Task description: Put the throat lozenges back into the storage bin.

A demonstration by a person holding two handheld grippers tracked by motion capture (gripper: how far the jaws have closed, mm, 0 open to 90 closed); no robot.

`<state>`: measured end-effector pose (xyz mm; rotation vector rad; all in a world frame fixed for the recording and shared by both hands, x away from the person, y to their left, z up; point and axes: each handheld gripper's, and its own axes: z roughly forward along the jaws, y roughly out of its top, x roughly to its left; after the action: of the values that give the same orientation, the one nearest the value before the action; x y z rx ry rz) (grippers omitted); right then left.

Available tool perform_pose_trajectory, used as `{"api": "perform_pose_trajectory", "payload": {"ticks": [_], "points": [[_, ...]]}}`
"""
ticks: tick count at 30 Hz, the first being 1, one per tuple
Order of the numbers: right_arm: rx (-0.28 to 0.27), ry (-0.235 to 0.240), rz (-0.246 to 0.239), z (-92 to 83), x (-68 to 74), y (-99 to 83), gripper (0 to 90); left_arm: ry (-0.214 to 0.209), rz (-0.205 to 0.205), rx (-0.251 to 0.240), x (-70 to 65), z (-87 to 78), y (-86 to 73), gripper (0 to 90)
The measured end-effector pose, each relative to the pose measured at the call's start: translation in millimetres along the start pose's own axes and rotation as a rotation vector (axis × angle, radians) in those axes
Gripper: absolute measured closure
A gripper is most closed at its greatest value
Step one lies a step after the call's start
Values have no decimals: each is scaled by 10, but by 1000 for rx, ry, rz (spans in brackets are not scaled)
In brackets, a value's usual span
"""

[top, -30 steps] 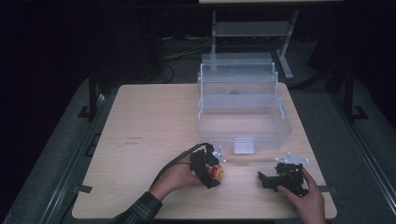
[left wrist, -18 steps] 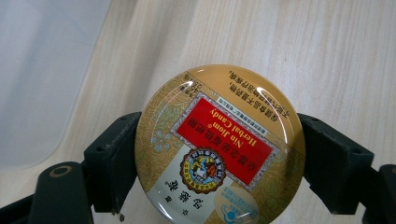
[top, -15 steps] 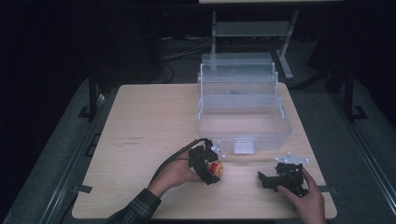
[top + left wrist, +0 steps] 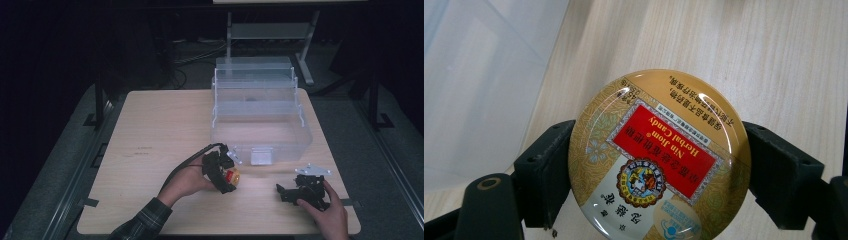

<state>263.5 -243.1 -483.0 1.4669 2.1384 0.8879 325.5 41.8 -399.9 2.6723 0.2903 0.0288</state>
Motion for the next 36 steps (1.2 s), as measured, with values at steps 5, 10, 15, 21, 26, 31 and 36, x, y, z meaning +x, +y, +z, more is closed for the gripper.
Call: {"api": "perform_pose_trajectory", "payload": {"ticks": [5,10,15,21,26,31,36], "points": [[0,0,0,0,0,0,0,2,3,-7,17,-45,28,195],[-2,-1,1,0,2,0,0,9,3,-9,27,-93,56,196],[0,-1,0,-1,1,0,0,9,-2,-18,43,-144,78,195],[-1,-2,1,-1,1,0,0,9,1,-10,66,-203,104,196],[-1,-2,0,-1,1,0,0,14,-5,-19,94,-266,133,195],[0,-1,0,-1,0,0,0,15,-7,-22,133,-323,156,196],[0,-1,-1,-1,0,0,0,14,-10,-25,156,-372,180,195]]}}
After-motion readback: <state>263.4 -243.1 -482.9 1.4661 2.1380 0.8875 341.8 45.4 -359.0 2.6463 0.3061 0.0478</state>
